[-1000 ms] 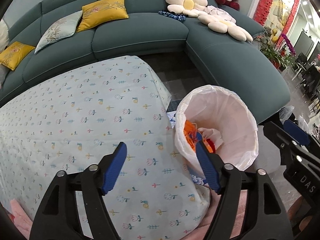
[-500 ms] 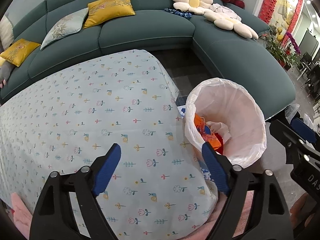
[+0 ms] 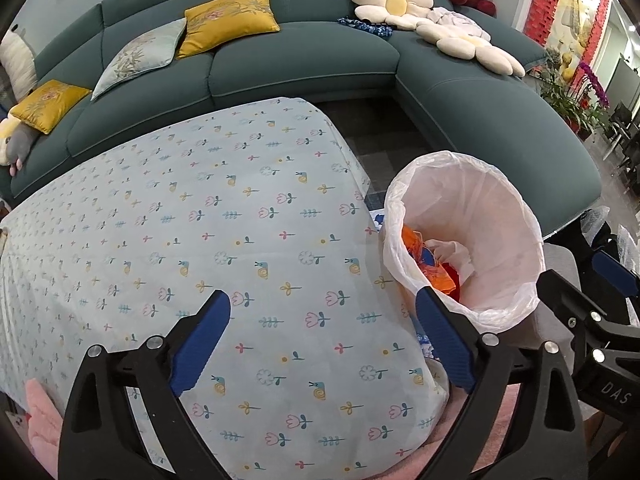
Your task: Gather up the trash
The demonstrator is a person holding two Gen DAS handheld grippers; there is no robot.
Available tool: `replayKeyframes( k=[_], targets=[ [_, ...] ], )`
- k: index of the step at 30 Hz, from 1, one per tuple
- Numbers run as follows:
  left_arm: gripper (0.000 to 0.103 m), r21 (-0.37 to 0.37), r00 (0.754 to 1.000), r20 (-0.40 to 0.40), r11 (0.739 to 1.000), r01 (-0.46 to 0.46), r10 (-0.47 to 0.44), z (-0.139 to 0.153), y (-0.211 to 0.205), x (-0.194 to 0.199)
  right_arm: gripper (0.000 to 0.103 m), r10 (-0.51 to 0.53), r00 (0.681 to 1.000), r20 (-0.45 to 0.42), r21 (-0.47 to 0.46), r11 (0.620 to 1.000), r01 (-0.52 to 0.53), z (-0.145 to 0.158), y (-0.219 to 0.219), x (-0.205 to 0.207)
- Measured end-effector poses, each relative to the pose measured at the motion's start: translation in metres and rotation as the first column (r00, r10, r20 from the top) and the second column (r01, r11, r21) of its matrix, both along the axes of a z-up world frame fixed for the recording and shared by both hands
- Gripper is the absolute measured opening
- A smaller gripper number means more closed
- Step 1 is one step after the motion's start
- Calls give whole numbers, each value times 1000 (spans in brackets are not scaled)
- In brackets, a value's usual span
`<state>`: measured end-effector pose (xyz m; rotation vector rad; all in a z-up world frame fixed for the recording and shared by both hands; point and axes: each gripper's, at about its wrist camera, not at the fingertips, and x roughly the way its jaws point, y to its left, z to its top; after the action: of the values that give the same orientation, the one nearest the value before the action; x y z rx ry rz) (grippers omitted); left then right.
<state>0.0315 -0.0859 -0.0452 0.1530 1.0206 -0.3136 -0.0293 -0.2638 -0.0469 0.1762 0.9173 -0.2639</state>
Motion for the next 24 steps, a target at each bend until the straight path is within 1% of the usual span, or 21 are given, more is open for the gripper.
replayKeyframes(
  k=[8, 24],
  targets=[
    [90, 12, 1000, -3, 1000, 4, -4, -4, -2, -2, 96, -5, 1000, 7, -29, 1000, 6, -2, -1, -7],
    [90, 54, 1000, 18, 998, 17, -18, -8, -8, -7, 96, -9, 1000, -5, -54, 999, 8, -7, -2, -9]
  ],
)
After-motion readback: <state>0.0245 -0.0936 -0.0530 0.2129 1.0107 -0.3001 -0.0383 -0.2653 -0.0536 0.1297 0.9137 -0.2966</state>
